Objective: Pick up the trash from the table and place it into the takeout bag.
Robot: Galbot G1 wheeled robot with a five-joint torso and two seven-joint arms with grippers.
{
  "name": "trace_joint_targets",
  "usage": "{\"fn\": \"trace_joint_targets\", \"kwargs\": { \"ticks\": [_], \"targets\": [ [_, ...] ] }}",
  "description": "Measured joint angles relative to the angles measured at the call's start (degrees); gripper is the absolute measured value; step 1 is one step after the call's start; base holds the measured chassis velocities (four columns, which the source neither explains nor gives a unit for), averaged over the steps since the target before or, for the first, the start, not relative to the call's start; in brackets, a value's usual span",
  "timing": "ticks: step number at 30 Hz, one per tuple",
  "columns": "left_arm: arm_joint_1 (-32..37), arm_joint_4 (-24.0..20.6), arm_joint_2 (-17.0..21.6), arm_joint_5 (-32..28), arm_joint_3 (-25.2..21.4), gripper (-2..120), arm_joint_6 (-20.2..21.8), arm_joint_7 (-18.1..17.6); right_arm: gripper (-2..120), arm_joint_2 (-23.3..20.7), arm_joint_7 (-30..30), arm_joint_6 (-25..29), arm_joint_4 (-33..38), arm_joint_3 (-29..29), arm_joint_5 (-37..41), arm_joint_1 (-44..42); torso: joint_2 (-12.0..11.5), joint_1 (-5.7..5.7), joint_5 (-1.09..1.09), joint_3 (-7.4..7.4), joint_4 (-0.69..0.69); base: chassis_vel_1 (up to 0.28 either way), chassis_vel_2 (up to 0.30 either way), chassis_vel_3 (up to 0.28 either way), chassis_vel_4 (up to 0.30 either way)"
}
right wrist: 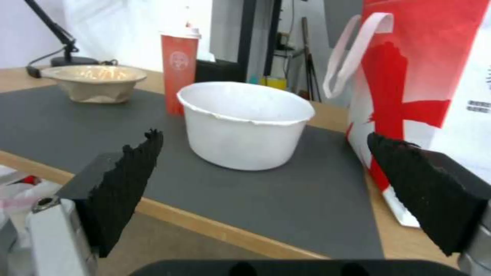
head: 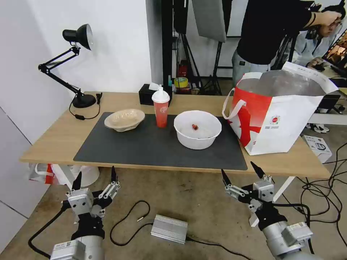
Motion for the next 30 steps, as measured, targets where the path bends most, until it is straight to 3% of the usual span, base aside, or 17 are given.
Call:
{"fn": "trace_joint_targets", "kwargs": {
  "ticks": [11, 30],
  "targets": [
    [0.0, 0.0, 0.0, 0.0, 0.2, 96, 0.0, 0.0, 100, -1.0, -1.5, 0.0, 0.4, 0.0, 1.8, 1.1, 0.0, 0.00, 0.00, 0.00, 0.00, 0.000, 0.000, 0.000, 0.000],
    [0.3, 0.0, -0.4, 0.1, 0.6, 97, -0.2, 0.0, 100, -8.0, -6.0, 0.3, 0.8, 0.4, 12.6, 5.9, 0.0, 0.00, 0.00, 0.00, 0.00, 0.000, 0.000, 0.000, 0.000]
  ]
}}
